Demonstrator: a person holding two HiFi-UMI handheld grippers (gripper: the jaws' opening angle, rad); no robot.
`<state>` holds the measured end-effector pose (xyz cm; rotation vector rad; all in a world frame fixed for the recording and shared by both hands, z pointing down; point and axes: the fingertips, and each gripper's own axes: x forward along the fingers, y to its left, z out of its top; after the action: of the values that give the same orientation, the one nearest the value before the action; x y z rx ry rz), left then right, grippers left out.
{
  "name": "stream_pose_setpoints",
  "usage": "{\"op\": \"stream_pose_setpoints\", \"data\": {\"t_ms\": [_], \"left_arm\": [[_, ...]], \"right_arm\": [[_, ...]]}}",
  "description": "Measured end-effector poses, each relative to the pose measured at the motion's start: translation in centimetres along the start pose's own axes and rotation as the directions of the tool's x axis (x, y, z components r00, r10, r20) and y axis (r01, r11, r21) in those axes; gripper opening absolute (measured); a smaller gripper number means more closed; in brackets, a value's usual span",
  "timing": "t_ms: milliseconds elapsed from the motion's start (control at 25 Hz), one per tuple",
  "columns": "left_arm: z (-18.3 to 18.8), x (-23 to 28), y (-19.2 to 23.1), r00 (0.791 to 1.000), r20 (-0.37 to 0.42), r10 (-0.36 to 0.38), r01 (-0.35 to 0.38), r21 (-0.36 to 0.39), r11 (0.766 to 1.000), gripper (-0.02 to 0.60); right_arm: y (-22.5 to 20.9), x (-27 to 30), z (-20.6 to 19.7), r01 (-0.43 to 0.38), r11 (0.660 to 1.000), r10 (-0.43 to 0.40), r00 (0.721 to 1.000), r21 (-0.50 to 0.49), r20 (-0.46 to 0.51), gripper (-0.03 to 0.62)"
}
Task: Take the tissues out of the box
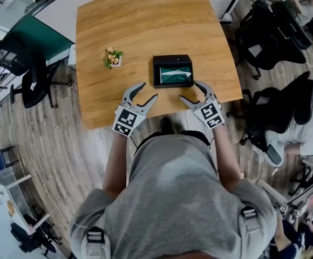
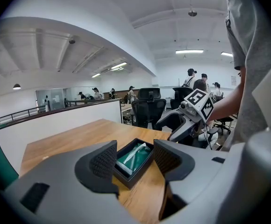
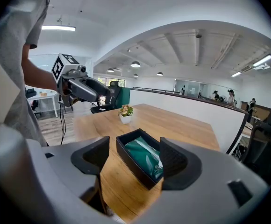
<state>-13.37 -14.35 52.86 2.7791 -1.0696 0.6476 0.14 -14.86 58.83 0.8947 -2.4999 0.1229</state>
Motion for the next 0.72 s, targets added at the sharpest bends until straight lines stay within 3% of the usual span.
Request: {"op": "stream_pose_setpoints", "data": {"t_ms": [320,720], "left_arm": [[-1.9,-0.5,0.9,1.000,-0.009,0.004,-0.004,-0.047,0.999,0.249],[-1.9,0.6,2.7,0.999,-0.013,0.051,-0.052,-0.080,0.995,0.247]], "right_arm": [[1.3,1.5,-0.9,-0.022,1.000,0.023,0.999,0.014,-0.038,0.339],[-0.4,3.9,-1.2,-0.074,0.997,0.073,0.995,-0.015,-0.071,0.331]]}}
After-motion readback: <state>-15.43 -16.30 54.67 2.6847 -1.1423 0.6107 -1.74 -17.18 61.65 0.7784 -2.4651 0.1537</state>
